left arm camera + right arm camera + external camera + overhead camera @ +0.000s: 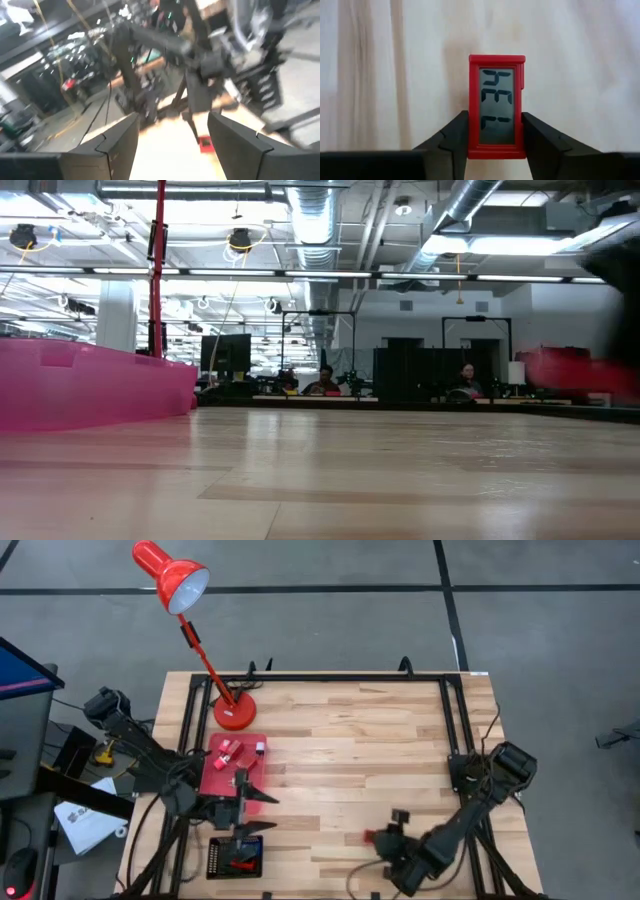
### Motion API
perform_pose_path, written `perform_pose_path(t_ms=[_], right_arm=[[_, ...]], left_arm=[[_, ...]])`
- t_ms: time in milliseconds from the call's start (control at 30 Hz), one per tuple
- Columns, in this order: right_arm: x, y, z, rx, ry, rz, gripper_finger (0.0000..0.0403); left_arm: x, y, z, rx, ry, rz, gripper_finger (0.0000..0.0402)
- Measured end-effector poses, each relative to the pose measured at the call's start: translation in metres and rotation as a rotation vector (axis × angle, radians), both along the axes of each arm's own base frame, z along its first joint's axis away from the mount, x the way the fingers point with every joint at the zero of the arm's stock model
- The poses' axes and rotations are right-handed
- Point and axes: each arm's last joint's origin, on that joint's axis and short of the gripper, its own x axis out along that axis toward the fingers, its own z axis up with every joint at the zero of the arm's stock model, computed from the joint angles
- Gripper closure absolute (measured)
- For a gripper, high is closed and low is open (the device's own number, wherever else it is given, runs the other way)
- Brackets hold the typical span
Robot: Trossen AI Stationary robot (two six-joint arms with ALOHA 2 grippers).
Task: Pick & Place Office items
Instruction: Put the red digital timer into the black bin
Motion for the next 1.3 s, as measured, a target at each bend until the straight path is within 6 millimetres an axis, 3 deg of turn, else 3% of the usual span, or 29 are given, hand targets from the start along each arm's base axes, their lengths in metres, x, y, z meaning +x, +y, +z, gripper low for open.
perform_pose_path(t_ms=[200, 300, 433, 667, 833, 1000, 1300], right_arm=[[0.027, -0.026, 0.024, -0.100, -0.043, 0.098, 0.0233], [0.034, -0.036, 0.036, -0.142, -0.051, 0.145, 0.0242], [0.035, -0.047, 0.062, -0.146, -0.097, 0.196, 0.0261], [0.051, -0.063, 0.100, -0.128, -0.264, 0.274, 0.0230], [0.061, -0.073, 0.102, -0.129, -0.259, 0.345, 0.0236], [0.071, -0.081, 0.105, -0.082, -0.283, 0.404, 0.0259], [0.085, -0.096, 0.109, 0.031, -0.320, 0.443, 0.0225]], left_arm=[[0.045, 0.005, -0.037, 0.131, 0.138, 0.141, 0.0170], [0.062, -0.001, -0.053, 0.276, 0.231, 0.257, 0.0170], [0.080, -0.018, -0.070, 0.446, 0.295, 0.269, 0.0170], [0.108, -0.039, -0.076, 0.461, 0.296, 0.200, 0.0165], [0.112, -0.042, -0.060, 0.472, 0.213, 0.191, 0.0135], [0.111, -0.042, -0.057, 0.567, 0.210, 0.171, 0.0118], [0.111, -0.041, -0.065, 0.726, 0.262, 0.161, 0.0128]])
